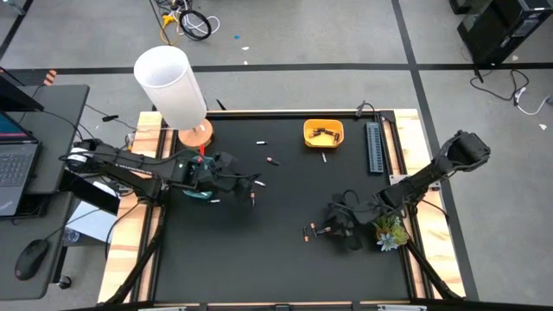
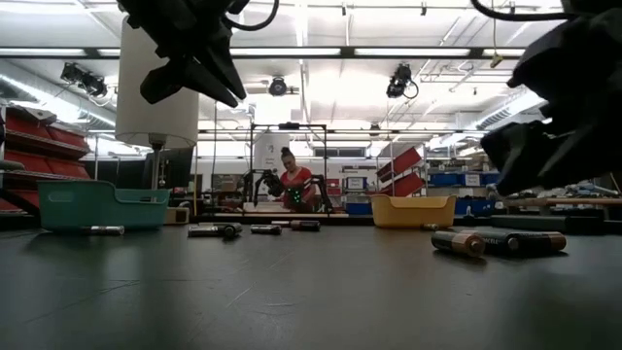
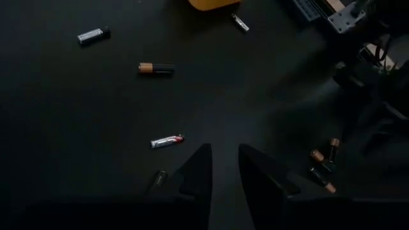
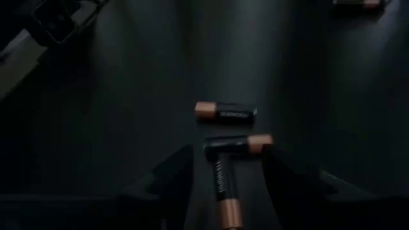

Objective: Sort batteries
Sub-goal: Put the black battery into the yellow bin

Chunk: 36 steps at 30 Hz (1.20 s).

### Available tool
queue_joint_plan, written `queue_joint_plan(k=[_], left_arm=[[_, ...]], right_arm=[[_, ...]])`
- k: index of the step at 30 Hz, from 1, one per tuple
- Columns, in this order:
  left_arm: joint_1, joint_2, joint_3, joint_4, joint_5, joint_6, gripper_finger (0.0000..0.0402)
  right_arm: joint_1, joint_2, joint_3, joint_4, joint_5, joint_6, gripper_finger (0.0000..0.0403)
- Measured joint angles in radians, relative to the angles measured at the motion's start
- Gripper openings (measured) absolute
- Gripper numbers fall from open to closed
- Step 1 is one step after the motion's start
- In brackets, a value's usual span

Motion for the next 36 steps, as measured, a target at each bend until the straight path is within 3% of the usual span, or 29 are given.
queue_joint_plan(k=[6,12,24,28,34,36], left_arm=[[0.000,0.000,0.000,0.005,-0.009,0.000,0.0090],[0.000,0.000,0.000,0.005,-0.017,0.002,0.0090],[0.000,0.000,0.000,-0.001,-0.017,0.003,0.0090],[0.000,0.000,0.000,-0.011,-0.017,0.003,0.0090],[0.000,0.000,0.000,-0.027,-0.017,0.015,0.0090],[0.000,-0.001,0.000,-0.027,-0.017,0.027,0.0090]], right_arm=[[0.000,0.014,-0.014,0.015,-0.006,-0.019,0.0211],[0.004,0.117,-0.014,0.122,-0.010,-0.046,0.0224],[0.005,0.323,0.018,0.264,-0.011,-0.048,0.0207],[0.007,0.335,0.020,0.272,-0.009,-0.043,0.0176],[0.007,0.339,0.021,0.272,-0.013,-0.059,0.0067],[0.007,0.338,0.021,0.272,-0.021,-0.064,0.0049]])
